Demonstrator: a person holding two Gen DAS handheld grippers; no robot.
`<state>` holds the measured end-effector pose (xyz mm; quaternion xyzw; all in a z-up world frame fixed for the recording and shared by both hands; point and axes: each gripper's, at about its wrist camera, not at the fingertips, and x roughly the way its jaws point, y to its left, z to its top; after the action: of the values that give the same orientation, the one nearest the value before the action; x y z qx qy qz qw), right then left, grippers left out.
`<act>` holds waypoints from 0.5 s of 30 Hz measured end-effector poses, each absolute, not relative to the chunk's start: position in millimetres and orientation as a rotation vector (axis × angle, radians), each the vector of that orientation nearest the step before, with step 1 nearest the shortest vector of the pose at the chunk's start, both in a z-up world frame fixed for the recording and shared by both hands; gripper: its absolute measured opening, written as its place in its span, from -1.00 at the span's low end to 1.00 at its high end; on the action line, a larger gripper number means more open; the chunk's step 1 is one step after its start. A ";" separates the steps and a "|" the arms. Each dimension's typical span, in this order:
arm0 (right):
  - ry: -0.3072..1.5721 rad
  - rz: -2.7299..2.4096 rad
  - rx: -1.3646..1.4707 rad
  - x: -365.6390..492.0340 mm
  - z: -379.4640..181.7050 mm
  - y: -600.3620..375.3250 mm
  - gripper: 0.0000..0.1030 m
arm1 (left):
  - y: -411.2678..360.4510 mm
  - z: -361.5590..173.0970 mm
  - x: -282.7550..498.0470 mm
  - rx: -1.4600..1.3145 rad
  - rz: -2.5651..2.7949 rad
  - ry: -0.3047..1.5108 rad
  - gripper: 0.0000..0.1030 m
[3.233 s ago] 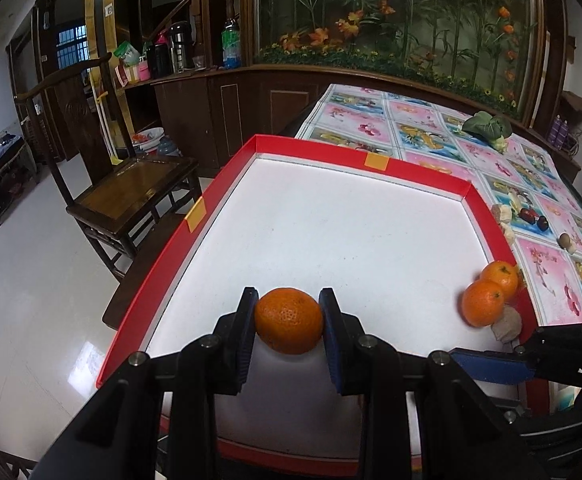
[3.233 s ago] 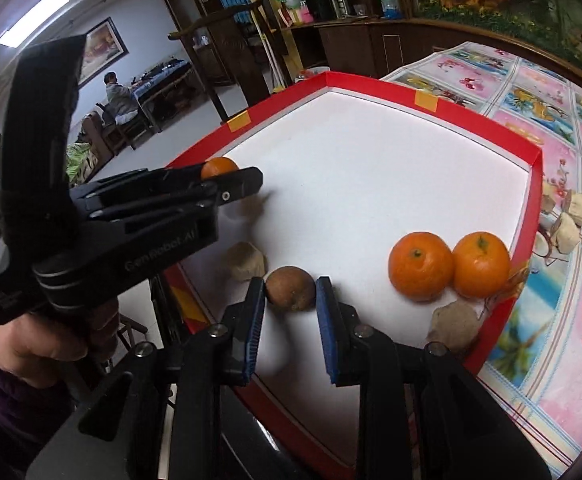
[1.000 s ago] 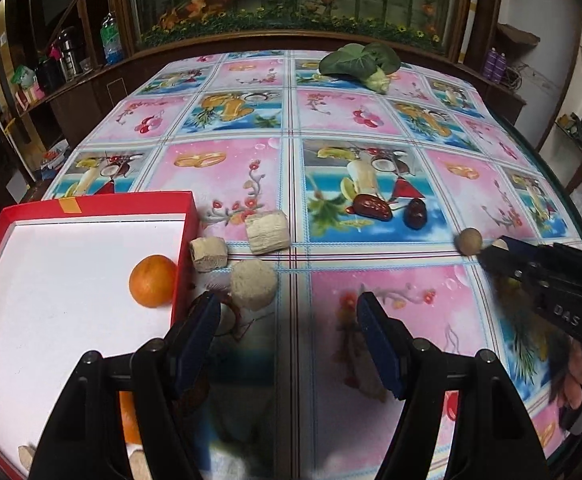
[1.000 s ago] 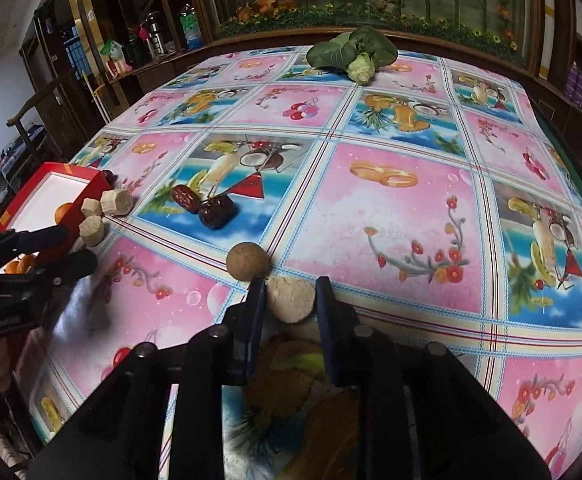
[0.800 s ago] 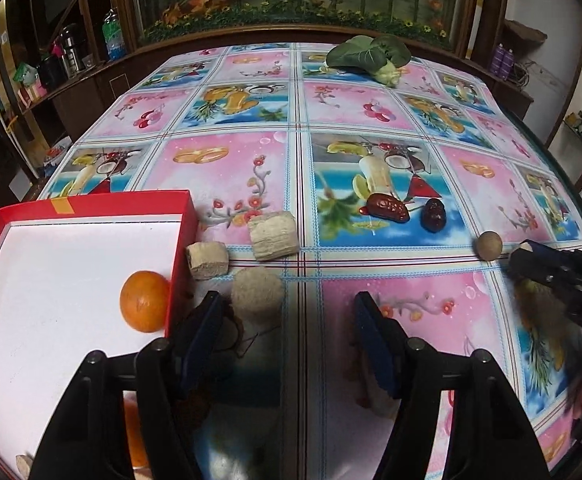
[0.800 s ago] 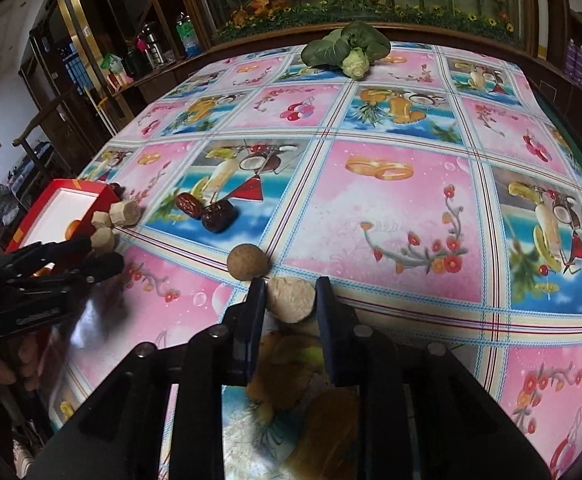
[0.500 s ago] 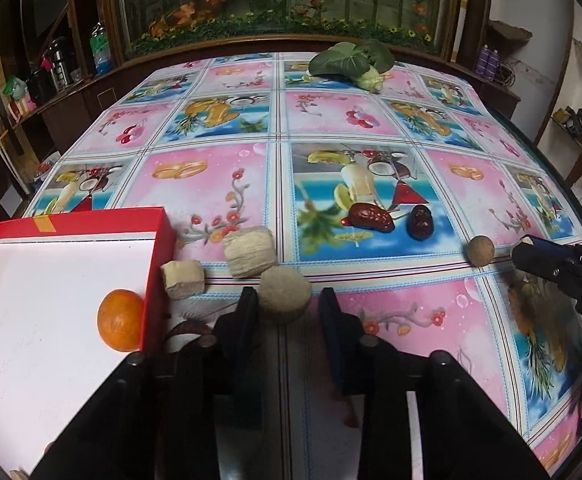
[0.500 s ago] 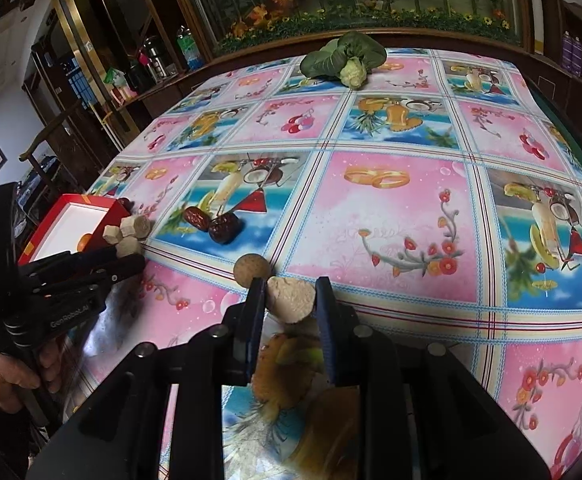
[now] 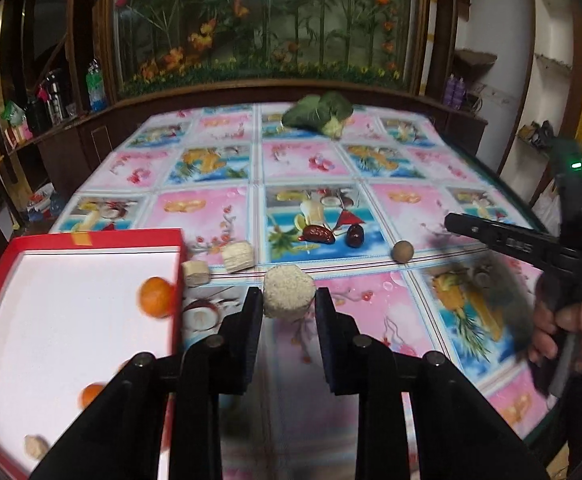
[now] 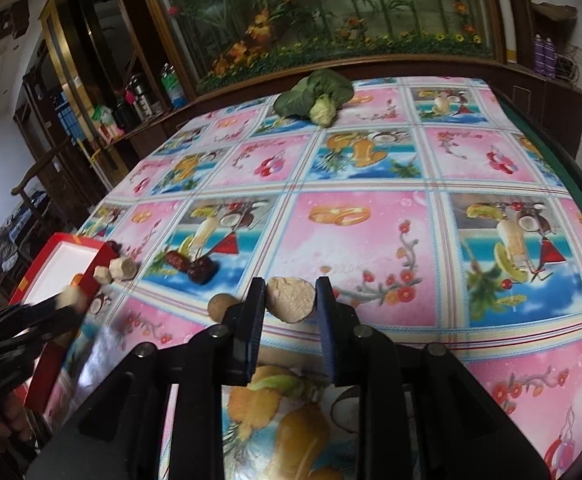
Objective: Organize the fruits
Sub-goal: 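Carry both round beige cakes into the tray and open both tools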
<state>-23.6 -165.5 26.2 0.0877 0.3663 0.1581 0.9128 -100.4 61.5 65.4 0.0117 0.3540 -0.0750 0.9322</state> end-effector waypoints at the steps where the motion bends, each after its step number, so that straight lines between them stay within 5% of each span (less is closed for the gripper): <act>1: 0.749 0.317 0.183 -24.3 26.8 -165.7 -0.48 | 71.4 72.2 -114.6 0.026 -0.144 0.702 -0.50; 15: 0.687 0.679 0.023 -96.5 69.2 32.4 -0.47 | 228.8 77.9 -171.1 -0.001 0.160 0.666 -0.50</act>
<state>-96.5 32.4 69.2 0.0111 0.3305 0.3265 0.8855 -171.1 228.8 77.9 -0.0004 0.3265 0.0785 0.9419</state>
